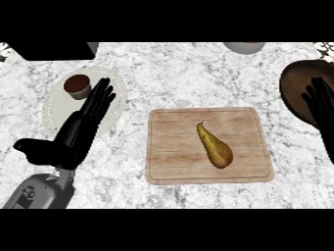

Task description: Pick the pear from the cutting board and place it in the pan

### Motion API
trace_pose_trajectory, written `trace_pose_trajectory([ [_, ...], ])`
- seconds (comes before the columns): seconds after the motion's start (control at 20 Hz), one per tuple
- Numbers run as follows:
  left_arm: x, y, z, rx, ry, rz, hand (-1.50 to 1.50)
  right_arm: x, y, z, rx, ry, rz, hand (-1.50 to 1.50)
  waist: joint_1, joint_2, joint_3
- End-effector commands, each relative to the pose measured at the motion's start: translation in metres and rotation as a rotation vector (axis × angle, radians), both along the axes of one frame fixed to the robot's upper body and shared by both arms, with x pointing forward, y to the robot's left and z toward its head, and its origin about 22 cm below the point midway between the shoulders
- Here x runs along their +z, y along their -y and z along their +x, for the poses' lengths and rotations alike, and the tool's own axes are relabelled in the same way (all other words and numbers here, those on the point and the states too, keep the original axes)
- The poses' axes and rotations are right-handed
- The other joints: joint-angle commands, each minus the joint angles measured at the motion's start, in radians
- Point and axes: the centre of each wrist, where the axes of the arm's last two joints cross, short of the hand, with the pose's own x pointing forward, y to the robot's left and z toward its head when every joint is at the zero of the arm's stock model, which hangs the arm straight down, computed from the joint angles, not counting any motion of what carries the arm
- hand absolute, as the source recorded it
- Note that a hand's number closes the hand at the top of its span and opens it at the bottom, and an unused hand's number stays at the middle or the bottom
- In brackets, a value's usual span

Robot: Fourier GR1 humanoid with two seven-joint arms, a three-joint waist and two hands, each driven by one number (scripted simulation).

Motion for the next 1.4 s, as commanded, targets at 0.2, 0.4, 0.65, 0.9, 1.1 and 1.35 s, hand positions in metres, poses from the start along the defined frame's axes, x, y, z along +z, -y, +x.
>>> trace_pose_trajectory([
  [0.2,0.010,-0.025,0.016,0.116,0.038,0.111,0.00,0.001,-0.078,0.018,0.790,-0.071,-0.170,1.50,0.183,0.019,-0.012],
  [0.4,0.006,-0.052,0.026,0.251,-0.023,0.120,0.00,0.018,-0.067,0.031,0.965,0.172,-0.300,-1.50,0.089,0.008,-0.009],
  [0.65,-0.001,-0.060,0.027,0.308,-0.043,0.143,0.00,0.043,-0.018,0.060,0.915,0.430,-0.430,-1.50,0.054,0.004,-0.011],
  [0.9,-0.016,-0.056,0.021,0.313,-0.047,0.159,0.00,0.103,0.005,0.089,1.007,0.446,-0.638,-1.50,0.049,-0.003,-0.016],
  [1.1,-0.017,-0.063,0.029,0.322,-0.057,0.151,0.00,0.152,-0.006,0.088,1.064,0.440,-0.913,-1.50,0.042,-0.005,-0.018],
  [1.35,-0.024,-0.072,0.029,0.343,-0.060,0.131,0.00,0.164,-0.054,0.095,1.096,0.426,-0.965,-1.50,0.020,-0.012,-0.018],
])
